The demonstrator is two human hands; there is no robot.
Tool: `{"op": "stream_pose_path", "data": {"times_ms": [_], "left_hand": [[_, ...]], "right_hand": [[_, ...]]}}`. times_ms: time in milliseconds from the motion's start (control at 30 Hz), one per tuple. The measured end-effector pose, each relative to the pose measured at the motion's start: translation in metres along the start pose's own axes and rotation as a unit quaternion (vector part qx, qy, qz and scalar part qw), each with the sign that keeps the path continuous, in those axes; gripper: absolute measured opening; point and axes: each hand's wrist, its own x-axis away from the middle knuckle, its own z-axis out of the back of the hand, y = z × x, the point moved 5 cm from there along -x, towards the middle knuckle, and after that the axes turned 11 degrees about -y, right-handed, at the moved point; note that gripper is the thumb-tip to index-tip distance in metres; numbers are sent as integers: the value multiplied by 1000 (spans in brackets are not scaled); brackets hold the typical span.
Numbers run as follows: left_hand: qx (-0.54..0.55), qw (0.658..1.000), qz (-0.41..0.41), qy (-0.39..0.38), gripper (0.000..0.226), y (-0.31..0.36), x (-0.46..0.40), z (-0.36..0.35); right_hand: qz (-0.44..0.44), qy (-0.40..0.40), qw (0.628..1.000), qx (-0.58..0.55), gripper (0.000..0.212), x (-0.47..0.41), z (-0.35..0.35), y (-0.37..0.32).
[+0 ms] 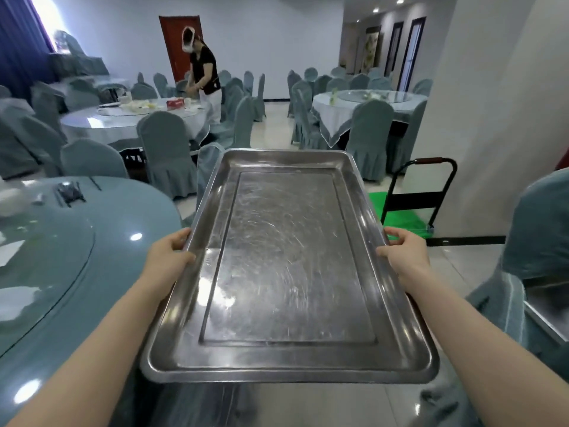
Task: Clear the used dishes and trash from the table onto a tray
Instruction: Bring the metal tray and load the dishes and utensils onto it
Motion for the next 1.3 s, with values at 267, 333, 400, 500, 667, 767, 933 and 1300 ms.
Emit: {"op": "stream_pose_path", "data": {"times_ms": [267,333,400,500,667,767,933,1300], "left_hand": [[-2,1000,-3,-16,67,18,-167,-67],[12,1000,3,-8,67,18,-211,-88],[23,1000,14,10,66,15,-252,-109],[49,998,35,33,66,14,-307,-136],[67,993,67,73,70,18,-399,-158],[81,987,90,108,74,18,-443,-158],[81,975,113,174,72,15,-516,-136],[70,938,146,307,65,1,-642,-65]], "right_hand": [[-17,24,1000,-5,56,-168,2,-20],[-17,16,1000,1,54,-220,1,-29],[-12,-3,1000,12,54,-278,-3,-34],[-5,-35,999,15,55,-366,-17,-44],[-7,-92,996,-4,54,-502,-49,-71],[-5,-127,992,-3,54,-574,-81,-93],[13,-195,981,-11,54,-672,-161,-124],[61,-308,949,21,53,-823,-370,-203]]}}
